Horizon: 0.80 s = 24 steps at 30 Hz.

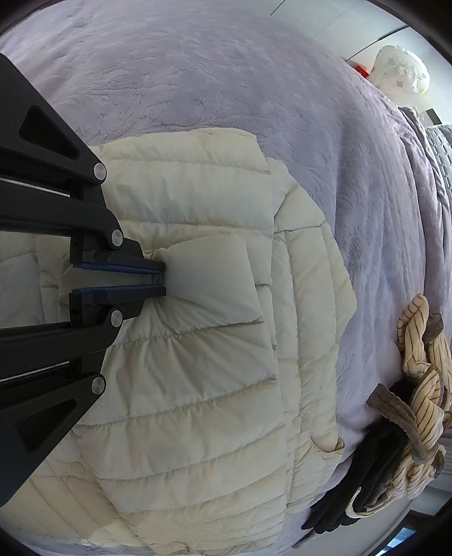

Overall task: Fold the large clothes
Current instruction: 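Lift the hem with both tools and fold it up toward the collar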

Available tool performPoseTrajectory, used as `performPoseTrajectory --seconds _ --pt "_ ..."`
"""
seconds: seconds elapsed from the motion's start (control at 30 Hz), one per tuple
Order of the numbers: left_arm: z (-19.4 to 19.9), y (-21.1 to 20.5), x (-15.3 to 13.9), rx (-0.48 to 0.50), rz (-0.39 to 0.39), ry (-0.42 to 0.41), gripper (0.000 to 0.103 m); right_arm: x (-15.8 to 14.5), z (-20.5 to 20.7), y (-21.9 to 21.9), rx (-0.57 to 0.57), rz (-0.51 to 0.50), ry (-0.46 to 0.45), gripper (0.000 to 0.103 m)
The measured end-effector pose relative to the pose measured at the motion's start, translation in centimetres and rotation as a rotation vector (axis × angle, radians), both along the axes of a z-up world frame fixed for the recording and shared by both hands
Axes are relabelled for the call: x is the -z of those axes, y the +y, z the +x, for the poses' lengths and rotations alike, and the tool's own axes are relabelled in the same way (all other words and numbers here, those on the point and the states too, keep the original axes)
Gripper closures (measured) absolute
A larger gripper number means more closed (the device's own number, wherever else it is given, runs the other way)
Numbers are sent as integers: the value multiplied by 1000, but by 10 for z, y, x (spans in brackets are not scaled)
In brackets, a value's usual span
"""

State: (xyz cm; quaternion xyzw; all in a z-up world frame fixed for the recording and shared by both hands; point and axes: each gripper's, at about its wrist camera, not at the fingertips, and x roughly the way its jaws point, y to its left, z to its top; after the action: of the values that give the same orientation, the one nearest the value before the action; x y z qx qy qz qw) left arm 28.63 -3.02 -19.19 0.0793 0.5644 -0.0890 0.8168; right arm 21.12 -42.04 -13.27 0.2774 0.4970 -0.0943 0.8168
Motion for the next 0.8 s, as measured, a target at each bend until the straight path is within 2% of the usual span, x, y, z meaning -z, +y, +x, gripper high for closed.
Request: performPoseTrajectory --seconds 0.03,0.07,0.1,0.17,0.27,0.4,0.6,0.8 --pt "0 0 0 0 3 -2 96 8 2 -3 11 42 14 47" --pt "0 -1 0 0 4 -3 96 15 5 -4 11 74 25 69" --pt "0 -1 1 2 7 -3 96 24 9 -3 1 109 33 77" --pt "-1 -3 2 7 16 -6 96 36 16 2 -19 106 51 80" --pt "-2 -5 6 19 22 -11 96 56 25 6 -38 33 97 80" --pt "-4 -8 10 32 29 -23 96 74 29 3 -29 37 110 80" --pt "-3 -6 10 18 15 -14 96 68 28 8 -43 -8 116 81" --pt "-2 2 3 6 -6 -9 96 51 25 18 -65 -100 125 81"
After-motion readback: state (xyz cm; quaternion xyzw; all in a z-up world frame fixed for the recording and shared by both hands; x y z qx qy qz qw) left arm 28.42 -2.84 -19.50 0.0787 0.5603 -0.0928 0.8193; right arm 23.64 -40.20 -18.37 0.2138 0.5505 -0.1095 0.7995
